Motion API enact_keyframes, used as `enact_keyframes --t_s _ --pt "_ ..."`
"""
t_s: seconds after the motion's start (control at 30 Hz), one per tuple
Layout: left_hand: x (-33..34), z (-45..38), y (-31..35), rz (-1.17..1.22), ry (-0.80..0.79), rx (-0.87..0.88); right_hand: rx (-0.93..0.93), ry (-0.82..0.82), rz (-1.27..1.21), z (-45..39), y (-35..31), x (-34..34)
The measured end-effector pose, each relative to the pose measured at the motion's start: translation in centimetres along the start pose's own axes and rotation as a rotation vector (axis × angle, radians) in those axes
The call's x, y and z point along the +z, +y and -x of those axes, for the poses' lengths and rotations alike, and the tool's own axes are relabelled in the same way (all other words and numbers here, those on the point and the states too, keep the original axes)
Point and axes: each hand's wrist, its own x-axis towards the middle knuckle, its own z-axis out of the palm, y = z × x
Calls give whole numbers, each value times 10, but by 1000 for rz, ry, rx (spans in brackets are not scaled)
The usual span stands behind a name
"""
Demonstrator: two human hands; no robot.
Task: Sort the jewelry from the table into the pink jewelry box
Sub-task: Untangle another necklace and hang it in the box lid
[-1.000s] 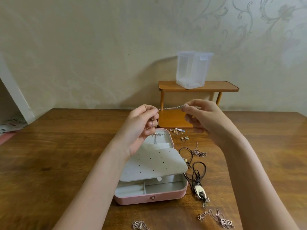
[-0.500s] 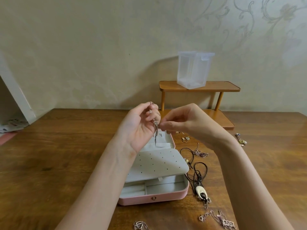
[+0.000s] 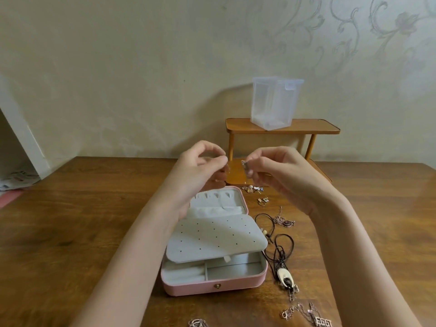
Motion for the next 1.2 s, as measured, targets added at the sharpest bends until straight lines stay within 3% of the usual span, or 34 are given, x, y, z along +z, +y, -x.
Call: enact_keyframes --t_s 0.17,0.33,0.47,0.67,0.83,1.03,1.2 --pt "5 8 5 -50 -156 155 45 -15 -12 -1 1 -1" --pt "9 9 4 -316 -32 318 86 44 -34 -4 3 2" --pt "12 5 -2 -505 45 392 76 90 156 -5 5 5" --pt "5 4 -2 -151 -258 20 19 -42 272 4 -3 -1" --pt "6 3 -4 -314 -251 118 85 -92 302 2 0 4" --pt "4 4 -1 139 -411 -18 -4 -140 13 0 4 -2" --pt "-1 0 -4 229 -377 -68 -17 -107 -179 0 5 -7"
